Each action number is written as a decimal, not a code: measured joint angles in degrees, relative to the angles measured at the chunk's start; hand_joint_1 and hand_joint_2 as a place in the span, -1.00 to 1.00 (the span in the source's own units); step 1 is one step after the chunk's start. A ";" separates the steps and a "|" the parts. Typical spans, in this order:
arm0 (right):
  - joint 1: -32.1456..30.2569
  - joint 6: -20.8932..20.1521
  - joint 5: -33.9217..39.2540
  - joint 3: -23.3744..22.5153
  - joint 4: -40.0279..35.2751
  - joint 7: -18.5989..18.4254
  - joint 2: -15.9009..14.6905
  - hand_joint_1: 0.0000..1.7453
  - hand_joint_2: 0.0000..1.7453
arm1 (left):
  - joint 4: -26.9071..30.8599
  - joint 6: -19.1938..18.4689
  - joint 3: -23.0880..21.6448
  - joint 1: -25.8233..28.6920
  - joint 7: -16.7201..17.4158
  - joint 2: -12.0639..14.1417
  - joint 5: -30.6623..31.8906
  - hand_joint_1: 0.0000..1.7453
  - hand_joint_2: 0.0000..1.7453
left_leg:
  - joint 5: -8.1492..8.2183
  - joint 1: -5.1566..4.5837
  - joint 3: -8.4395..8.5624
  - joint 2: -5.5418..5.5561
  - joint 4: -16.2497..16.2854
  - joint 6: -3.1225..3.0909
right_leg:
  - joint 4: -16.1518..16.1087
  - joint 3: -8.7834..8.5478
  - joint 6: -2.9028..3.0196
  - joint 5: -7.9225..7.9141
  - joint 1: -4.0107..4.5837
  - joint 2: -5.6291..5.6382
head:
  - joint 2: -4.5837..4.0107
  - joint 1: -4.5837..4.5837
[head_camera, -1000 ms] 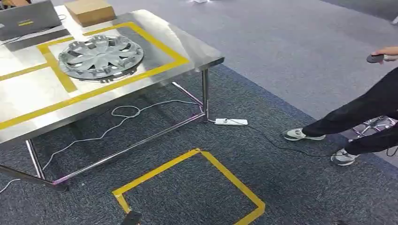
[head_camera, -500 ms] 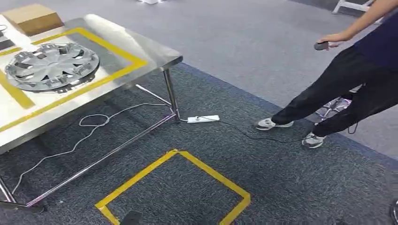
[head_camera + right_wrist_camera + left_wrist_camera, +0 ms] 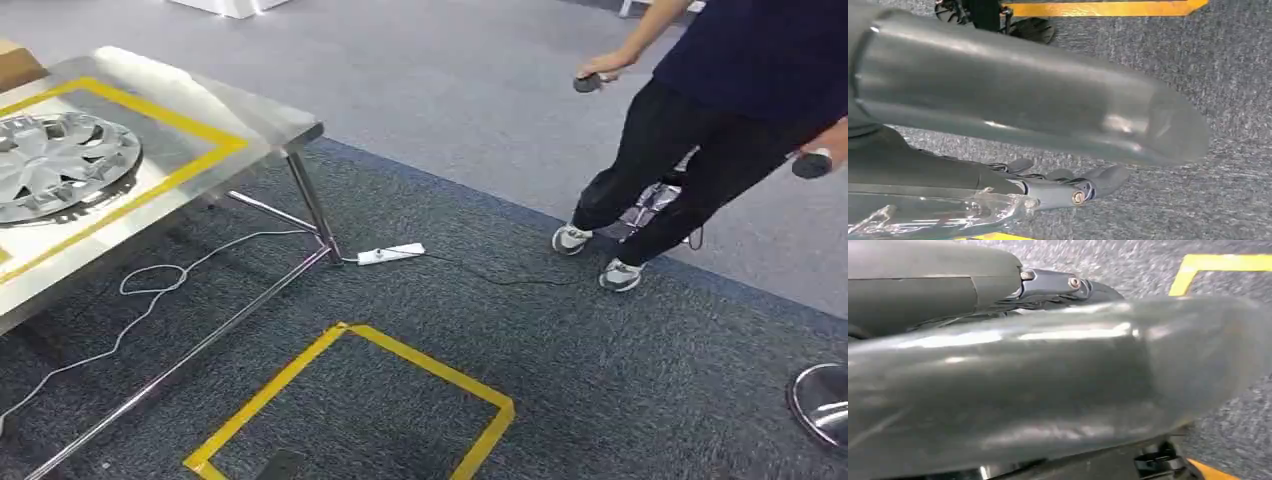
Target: Take the parts from the cabinet and place them on the table.
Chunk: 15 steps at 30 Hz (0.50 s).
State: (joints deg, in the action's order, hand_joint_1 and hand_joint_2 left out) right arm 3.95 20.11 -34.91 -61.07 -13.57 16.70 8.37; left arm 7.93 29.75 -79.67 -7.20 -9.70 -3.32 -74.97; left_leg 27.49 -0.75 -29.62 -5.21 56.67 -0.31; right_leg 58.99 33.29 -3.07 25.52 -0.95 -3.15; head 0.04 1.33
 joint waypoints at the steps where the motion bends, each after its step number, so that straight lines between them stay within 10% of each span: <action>1: -0.05 -0.02 -0.13 0.07 0.02 -0.04 0.00 -1.00 -1.00 | 0.00 0.04 0.00 0.04 -0.02 0.02 -0.11 -1.00 -1.00 | -0.12 0.05 0.05 -0.34 -0.08 0.17 | 0.16 0.23 0.23 -0.08 0.14 0.29 | 0.00 0.02; 3: -0.20 0.00 -0.77 0.42 0.09 -0.81 0.00 -1.00 -1.00 | 0.00 0.09 0.00 0.14 -0.24 0.04 -0.74 -1.00 -1.00 | 0.24 0.32 0.03 -0.91 -0.08 0.77 | 0.06 0.51 1.06 -0.27 0.03 1.60 | 0.00 0.04; 4: -0.33 0.04 -1.18 0.61 0.11 -1.41 0.00 -1.00 -1.00 | 0.00 0.11 0.00 0.12 -0.44 0.04 -1.09 -1.00 -1.00 | 1.18 0.49 -0.16 1.31 0.67 1.24 | 0.01 0.57 1.40 -0.43 -0.09 2.10 | 0.00 -0.06; 6: -0.11 0.09 -1.99 0.96 0.13 -2.53 0.00 -1.00 -1.00 | 0.00 0.24 0.04 0.30 -0.48 0.04 -1.86 -1.00 -1.00 | 6.04 0.62 -3.69 4.31 8.63 1.37 | -0.02 0.94 1.93 -0.66 -0.11 3.34 | 0.00 -0.22; 8: -0.13 -0.04 -2.69 1.20 0.13 -2.71 0.00 -1.00 -1.00 | 0.00 0.42 0.11 0.64 -0.39 0.04 -2.34 -1.00 -1.00 | 9.15 0.61 -8.02 4.77 17.26 1.26 | -0.02 1.38 2.23 -0.86 0.02 4.83 | 0.00 -0.22; 10: -0.51 -0.81 -3.08 1.75 0.13 -1.88 0.00 -1.00 -1.00 | 0.00 0.33 0.18 1.04 0.00 0.04 -2.62 -1.00 -1.00 | 6.84 0.58 -8.12 4.91 16.65 0.90 | -0.01 1.49 2.15 -1.02 0.10 6.49 | 0.00 -0.17; 13: -0.48 -3.81 -3.87 2.56 0.26 -0.92 0.00 -1.00 -1.00 | 0.00 -3.90 0.85 1.13 0.90 0.24 -4.85 -1.00 -1.00 | -0.63 0.61 -2.02 7.72 3.49 -0.01 | -0.02 1.47 1.71 -1.32 -0.01 8.71 | -0.02 -0.22; 14: -0.33 -4.33 -4.06 2.86 0.39 -0.92 0.00 -1.00 -1.00 | 0.00 -4.81 1.18 1.22 0.96 0.59 -5.36 -1.00 -1.00 | -0.14 0.89 -1.10 11.01 1.01 -0.31 | 0.08 1.83 1.35 -1.52 0.05 9.24 | 0.00 -0.11; 15: -0.25 -4.55 -4.11 3.02 0.42 -0.94 0.00 -1.00 -1.00 | 0.00 -5.23 1.38 1.24 0.96 0.55 -5.51 -1.00 -1.00 | -0.32 0.90 -1.16 10.51 0.36 0.09 | 0.23 2.33 1.01 -1.71 -0.06 9.94 | 0.00 -0.20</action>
State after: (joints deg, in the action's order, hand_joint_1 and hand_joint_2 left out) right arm 3.71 15.56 -39.02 -58.05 -13.16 15.76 8.37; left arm 7.93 24.52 -78.29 -5.96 -8.74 -2.78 -80.48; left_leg 27.17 0.15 -30.78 5.30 57.03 -0.22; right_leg 59.22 35.62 -2.06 23.81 -1.00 6.80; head 0.04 1.14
